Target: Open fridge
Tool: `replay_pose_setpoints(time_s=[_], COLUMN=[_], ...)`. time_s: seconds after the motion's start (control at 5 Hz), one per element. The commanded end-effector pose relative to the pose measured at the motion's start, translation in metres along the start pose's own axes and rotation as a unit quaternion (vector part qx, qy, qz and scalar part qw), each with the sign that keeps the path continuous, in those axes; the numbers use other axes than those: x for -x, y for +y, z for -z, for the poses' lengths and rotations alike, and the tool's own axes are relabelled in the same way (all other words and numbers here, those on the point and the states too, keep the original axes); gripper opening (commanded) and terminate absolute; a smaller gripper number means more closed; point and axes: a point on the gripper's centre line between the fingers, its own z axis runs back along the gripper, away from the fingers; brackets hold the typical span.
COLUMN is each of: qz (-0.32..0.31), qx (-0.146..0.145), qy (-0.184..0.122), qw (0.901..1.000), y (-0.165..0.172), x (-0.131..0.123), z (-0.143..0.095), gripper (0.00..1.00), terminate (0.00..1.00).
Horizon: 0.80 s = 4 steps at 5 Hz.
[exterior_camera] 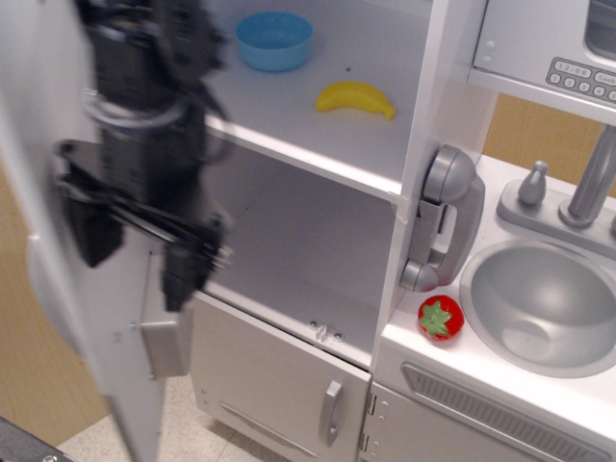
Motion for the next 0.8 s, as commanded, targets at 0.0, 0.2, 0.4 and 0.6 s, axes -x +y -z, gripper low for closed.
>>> replay_pose_setpoints(time_s=[0.0,0.2,0.4,0.6], qz=[-0.043,-0.06,-0.067,-0.067], qx=[-0.024,-0.01,0.01,0.023], qy=[-0.042,-0.05,-0.073,-0.092], qw=[0.9979,0.9969,0.995,0.9933], y=[0.07,0.094,0.1,0.097], x=[-0.012,-0.03,-0.057,-0.083], z=[-0.005,0.007,0.012,0.016], gripper=[1.0,1.0,1.0,1.0], terminate=[0.0,0.0,0.0,1.0])
